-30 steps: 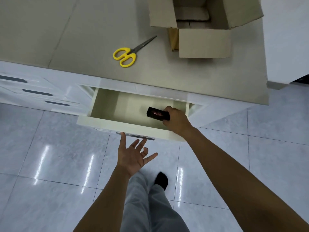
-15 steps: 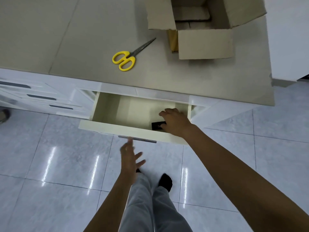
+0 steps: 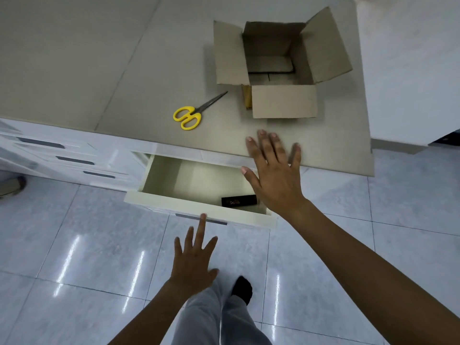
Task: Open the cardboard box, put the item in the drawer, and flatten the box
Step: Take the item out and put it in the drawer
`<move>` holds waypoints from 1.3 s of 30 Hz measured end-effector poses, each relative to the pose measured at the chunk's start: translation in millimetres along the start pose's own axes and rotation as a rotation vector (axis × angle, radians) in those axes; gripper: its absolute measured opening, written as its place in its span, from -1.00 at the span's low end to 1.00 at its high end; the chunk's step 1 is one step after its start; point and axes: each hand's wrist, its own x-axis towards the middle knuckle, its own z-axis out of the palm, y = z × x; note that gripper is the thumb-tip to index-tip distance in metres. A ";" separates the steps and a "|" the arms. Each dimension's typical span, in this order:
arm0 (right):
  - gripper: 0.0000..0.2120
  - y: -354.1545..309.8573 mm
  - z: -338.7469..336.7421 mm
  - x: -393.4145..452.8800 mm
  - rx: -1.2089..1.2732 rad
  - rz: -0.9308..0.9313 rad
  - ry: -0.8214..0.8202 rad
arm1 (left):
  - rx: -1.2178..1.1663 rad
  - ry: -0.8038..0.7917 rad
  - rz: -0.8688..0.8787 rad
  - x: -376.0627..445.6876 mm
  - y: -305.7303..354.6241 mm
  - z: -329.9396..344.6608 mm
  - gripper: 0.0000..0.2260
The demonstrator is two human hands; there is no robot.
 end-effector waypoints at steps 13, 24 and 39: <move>-0.25 1.3 7.3 -0.1 -0.031 -0.006 0.020 | 0.102 -0.402 -0.004 32.2 10.3 -50.6 -0.54; -0.23 1.5 5.3 0.8 -0.004 -0.015 0.009 | 0.133 -0.441 0.000 86.5 13.7 -78.3 -0.65; -0.18 3.6 5.0 1.9 -0.020 -0.021 -0.042 | 0.220 -0.439 -0.042 119.1 17.3 -87.6 -0.53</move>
